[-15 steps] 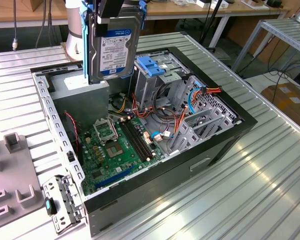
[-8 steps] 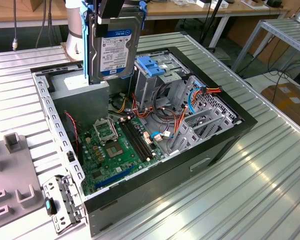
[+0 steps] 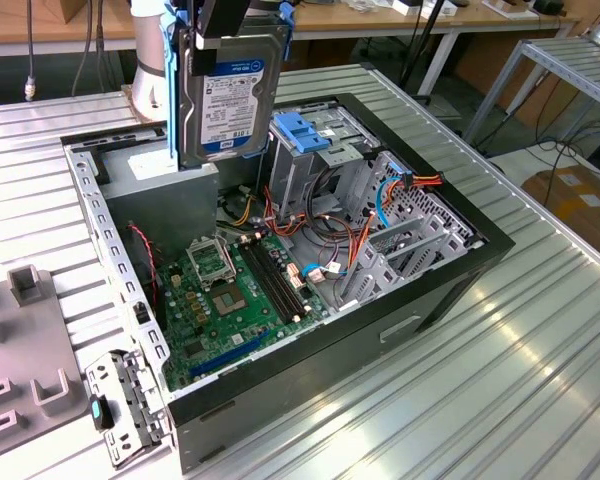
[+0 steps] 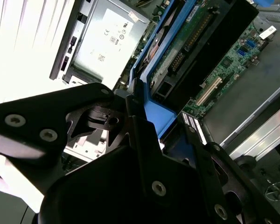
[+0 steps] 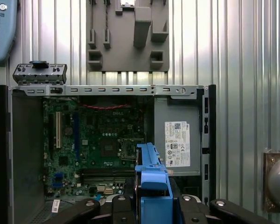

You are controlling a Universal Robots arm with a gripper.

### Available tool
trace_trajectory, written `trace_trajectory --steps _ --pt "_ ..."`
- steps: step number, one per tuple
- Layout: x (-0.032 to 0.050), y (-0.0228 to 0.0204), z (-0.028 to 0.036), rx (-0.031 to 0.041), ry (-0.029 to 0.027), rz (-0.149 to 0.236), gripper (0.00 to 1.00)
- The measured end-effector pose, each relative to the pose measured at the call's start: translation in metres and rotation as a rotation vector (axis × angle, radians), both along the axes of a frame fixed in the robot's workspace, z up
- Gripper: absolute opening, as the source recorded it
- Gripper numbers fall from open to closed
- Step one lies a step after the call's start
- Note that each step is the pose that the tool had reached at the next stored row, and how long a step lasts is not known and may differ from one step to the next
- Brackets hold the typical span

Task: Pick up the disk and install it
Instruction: 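Insert the disk into the insertion slot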

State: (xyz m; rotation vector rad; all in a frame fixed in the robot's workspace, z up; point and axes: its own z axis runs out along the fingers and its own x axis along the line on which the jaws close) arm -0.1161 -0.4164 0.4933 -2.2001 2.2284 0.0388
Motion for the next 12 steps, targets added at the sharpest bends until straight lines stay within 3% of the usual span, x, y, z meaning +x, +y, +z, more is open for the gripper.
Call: trace_trajectory --steps 12 --pt "0.0001 -0.0031 0.0 -0.0001 0.0 0.0 0.37"
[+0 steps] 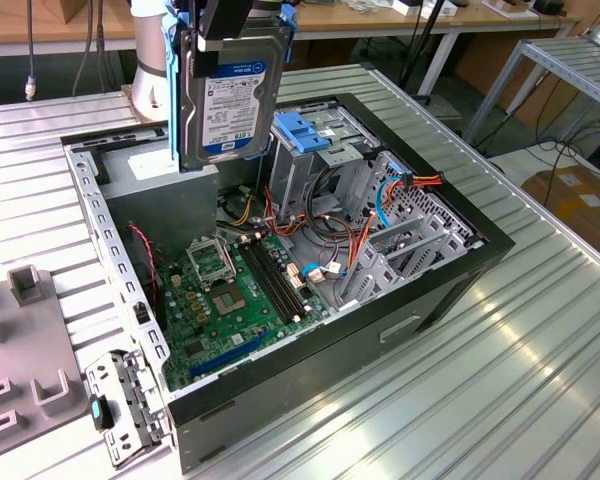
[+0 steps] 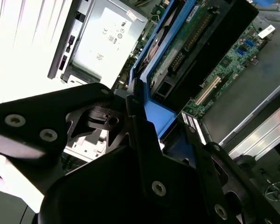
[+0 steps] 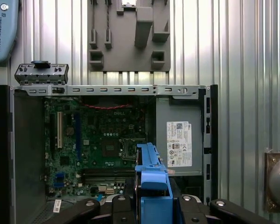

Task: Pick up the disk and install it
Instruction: 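Insert the disk into the insertion slot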

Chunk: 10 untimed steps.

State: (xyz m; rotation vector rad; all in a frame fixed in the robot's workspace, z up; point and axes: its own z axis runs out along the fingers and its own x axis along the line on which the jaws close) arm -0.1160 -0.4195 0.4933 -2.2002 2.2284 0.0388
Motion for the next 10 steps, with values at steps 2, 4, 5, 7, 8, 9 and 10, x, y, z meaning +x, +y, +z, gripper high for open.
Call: trace_trajectory --steps 2,4,5,7,8,9,10 --pt "0.0 -0.0006 0.0 0.0 0.0 0.0 0.37" --pt "0.0002 -0.0009 0.0 0.0 0.0001 0.0 0.37" --pt "0.0003 -0.0011 0.0 -0.0001 0.0 0.0 0.37" --pt "0.0003 -0.0026 0.0 -0.0001 0.0001 0.0 0.37" --pt "0.0003 -0.0036 0.0 -0.0001 0.0001 0.0 0.37" --pt "0.0003 -0.0047 0.0 0.0 0.0 0.0 0.37" --pt "0.0003 -0.0058 0.0 -0.0001 0.0 0.0 0.37"
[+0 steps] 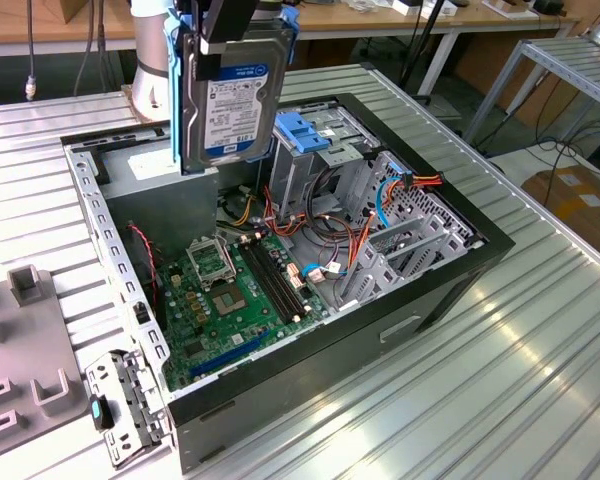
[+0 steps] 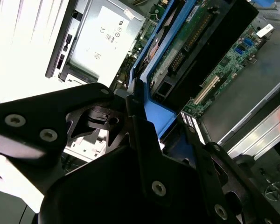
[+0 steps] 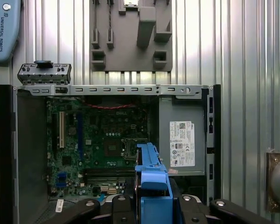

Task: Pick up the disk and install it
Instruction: 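Insert the disk into the insertion slot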

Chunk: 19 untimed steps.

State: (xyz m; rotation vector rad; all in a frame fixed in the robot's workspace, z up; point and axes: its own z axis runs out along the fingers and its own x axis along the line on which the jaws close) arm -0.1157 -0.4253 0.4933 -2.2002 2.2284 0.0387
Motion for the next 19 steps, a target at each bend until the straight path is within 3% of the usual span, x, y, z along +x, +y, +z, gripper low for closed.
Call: trace_trajectory --steps 12,19 --pt "0.0003 -0.0114 0.0 -0.0001 0.0 0.0 0.37" --pt "0.0004 -0.0152 -0.0001 -0.0001 0.0 0.0 0.37"
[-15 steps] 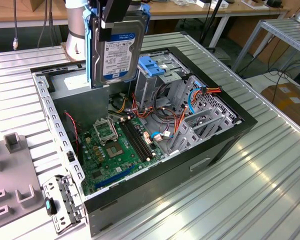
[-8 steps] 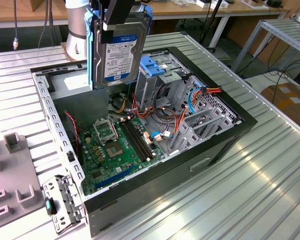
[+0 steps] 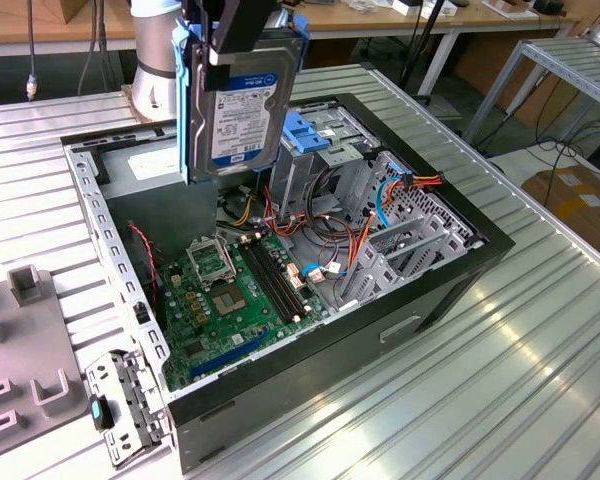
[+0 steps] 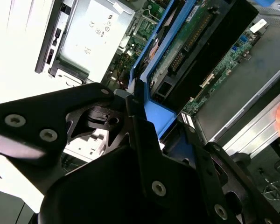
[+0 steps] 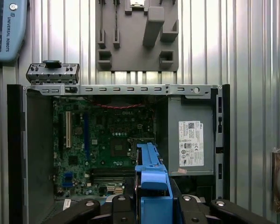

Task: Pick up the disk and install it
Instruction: 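Insert the disk into the insertion slot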

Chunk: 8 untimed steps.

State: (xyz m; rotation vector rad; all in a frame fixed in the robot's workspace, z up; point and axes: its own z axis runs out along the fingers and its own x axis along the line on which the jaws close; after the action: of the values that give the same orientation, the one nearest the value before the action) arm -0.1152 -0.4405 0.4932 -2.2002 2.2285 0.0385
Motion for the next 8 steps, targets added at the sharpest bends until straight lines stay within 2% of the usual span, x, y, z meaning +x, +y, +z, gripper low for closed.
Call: trace_trajectory --steps 8 --pt "0.0002 -0.004 -0.0001 0.0 0.0 0.0 0.37"
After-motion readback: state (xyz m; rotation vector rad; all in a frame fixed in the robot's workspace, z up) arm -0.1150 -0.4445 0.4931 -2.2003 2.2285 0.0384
